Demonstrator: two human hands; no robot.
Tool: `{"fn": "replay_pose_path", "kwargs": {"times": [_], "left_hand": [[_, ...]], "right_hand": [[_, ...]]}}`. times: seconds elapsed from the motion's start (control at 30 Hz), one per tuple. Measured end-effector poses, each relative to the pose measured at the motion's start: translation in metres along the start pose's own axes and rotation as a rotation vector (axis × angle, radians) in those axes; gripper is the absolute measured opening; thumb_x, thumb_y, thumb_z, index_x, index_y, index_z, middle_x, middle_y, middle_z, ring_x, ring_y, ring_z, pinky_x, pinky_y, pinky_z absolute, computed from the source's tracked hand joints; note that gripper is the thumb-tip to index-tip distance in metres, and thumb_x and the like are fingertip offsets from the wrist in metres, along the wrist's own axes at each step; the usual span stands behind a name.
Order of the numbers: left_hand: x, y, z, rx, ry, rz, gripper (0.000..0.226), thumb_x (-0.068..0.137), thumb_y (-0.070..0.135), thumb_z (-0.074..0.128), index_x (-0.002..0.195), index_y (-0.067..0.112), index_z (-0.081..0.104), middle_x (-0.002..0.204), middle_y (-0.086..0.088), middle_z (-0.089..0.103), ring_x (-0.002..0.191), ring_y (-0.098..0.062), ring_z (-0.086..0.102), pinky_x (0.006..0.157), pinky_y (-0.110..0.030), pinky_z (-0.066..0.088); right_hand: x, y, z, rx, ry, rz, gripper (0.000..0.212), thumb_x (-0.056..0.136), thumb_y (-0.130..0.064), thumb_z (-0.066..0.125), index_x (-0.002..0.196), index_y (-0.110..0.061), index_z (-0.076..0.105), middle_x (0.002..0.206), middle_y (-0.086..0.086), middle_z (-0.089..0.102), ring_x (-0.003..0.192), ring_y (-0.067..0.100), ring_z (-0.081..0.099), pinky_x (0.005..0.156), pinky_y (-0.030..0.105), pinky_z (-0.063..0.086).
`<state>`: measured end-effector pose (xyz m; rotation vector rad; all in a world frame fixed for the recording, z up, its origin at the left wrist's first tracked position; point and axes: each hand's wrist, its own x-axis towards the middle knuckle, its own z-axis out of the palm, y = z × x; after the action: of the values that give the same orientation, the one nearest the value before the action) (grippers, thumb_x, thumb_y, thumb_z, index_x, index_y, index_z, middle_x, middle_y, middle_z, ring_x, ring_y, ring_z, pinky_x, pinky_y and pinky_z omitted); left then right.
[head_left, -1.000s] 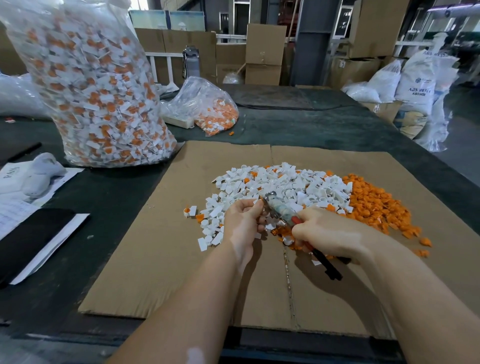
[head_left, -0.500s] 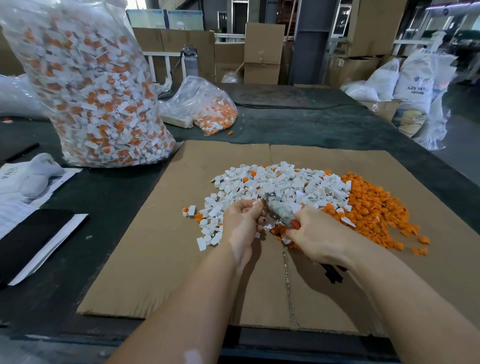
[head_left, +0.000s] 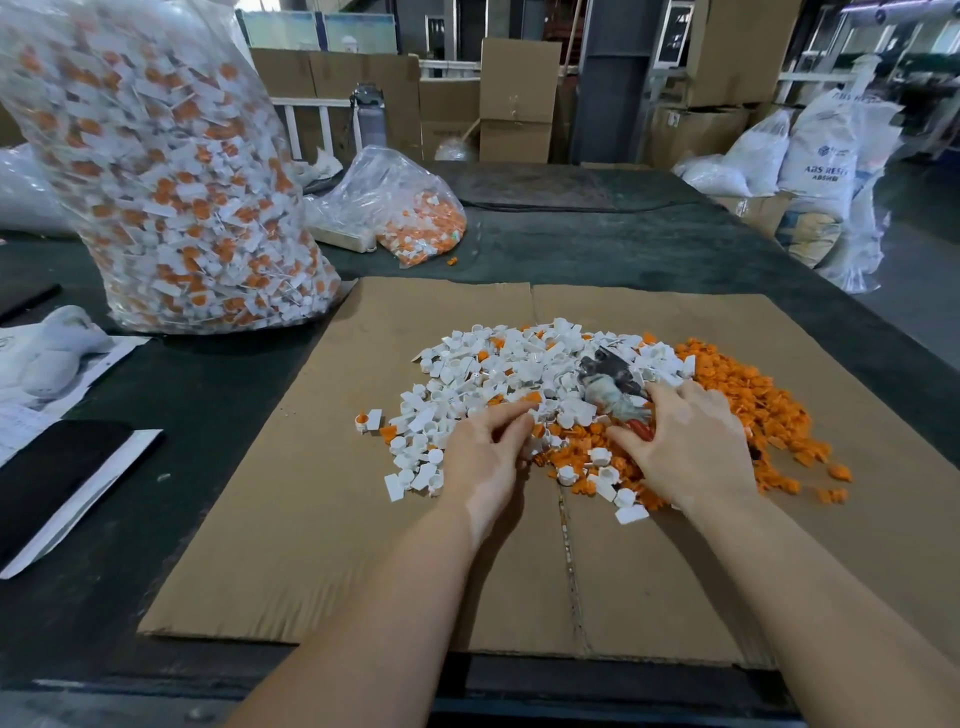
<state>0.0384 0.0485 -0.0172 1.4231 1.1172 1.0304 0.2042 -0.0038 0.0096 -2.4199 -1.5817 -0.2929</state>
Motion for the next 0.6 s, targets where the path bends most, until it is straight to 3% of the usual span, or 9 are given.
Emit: {"fn": "replay_pose_path", "kwargs": {"times": [0.1, 0.27, 0.37, 0.43, 0.5, 0.6], "left_hand": [[-0.001, -0.001, 0.001, 0.093, 0.001, 0.003, 0.023, 0.095, 0.02, 0.054, 0.114, 0.02, 0.068, 0.115, -0.003, 0.066, 0.109, -0.026, 0.059, 0.098, -0.042, 0.046], [-0.001, -0.004, 0.0, 0.21, -0.032, 0.059, 0.026, 0.097, 0.021, 0.049, 0.118, 0.023, 0.065, 0.115, -0.008, 0.066, 0.11, -0.029, 0.058, 0.094, -0.033, 0.045], [0.0, -0.003, 0.0, 0.242, -0.045, 0.078, 0.026, 0.097, 0.021, 0.05, 0.118, 0.022, 0.065, 0.114, -0.004, 0.067, 0.107, -0.026, 0.06, 0.09, -0.031, 0.046], [-0.001, -0.002, 0.0, 0.24, -0.053, 0.1, 0.024, 0.096, 0.019, 0.052, 0.115, 0.02, 0.067, 0.107, -0.003, 0.069, 0.101, -0.024, 0.062, 0.085, -0.026, 0.047], [-0.002, -0.001, -0.001, 0.241, -0.068, 0.135, 0.022, 0.095, 0.016, 0.054, 0.111, 0.018, 0.068, 0.102, 0.001, 0.07, 0.099, -0.018, 0.063, 0.086, -0.025, 0.049], [-0.003, -0.002, -0.003, 0.249, -0.074, 0.143, 0.021, 0.093, 0.017, 0.056, 0.11, 0.017, 0.069, 0.106, 0.003, 0.069, 0.101, -0.011, 0.062, 0.091, -0.026, 0.048]], "right_hand": [[0.001, 0.003, 0.011, -0.043, 0.015, -0.006, 0.068, 0.084, -0.063, 0.046, 0.132, -0.015, 0.046, 0.123, 0.008, 0.05, 0.114, 0.025, 0.042, 0.095, 0.036, 0.038], [0.0, -0.001, 0.009, -0.163, 0.044, -0.013, 0.068, 0.088, -0.062, 0.038, 0.137, -0.015, 0.043, 0.13, 0.011, 0.048, 0.122, 0.029, 0.039, 0.104, 0.043, 0.029], [-0.007, -0.016, 0.008, 0.079, 0.291, -0.263, 0.036, 0.085, -0.027, 0.067, 0.116, -0.008, 0.063, 0.11, 0.015, 0.062, 0.103, 0.036, 0.055, 0.09, 0.051, 0.041], [-0.017, -0.029, 0.01, 0.3, 0.362, -0.468, 0.024, 0.079, -0.005, 0.071, 0.103, -0.008, 0.069, 0.093, 0.01, 0.066, 0.085, 0.031, 0.061, 0.074, 0.044, 0.05], [-0.026, -0.038, 0.014, 0.409, 0.354, -0.563, 0.021, 0.076, 0.0, 0.07, 0.095, -0.007, 0.071, 0.086, 0.007, 0.067, 0.077, 0.026, 0.061, 0.068, 0.037, 0.05], [-0.03, -0.043, 0.021, 0.503, 0.344, -0.499, 0.012, 0.076, 0.002, 0.072, 0.086, -0.005, 0.071, 0.081, 0.007, 0.067, 0.076, 0.026, 0.061, 0.072, 0.026, 0.043]]}}
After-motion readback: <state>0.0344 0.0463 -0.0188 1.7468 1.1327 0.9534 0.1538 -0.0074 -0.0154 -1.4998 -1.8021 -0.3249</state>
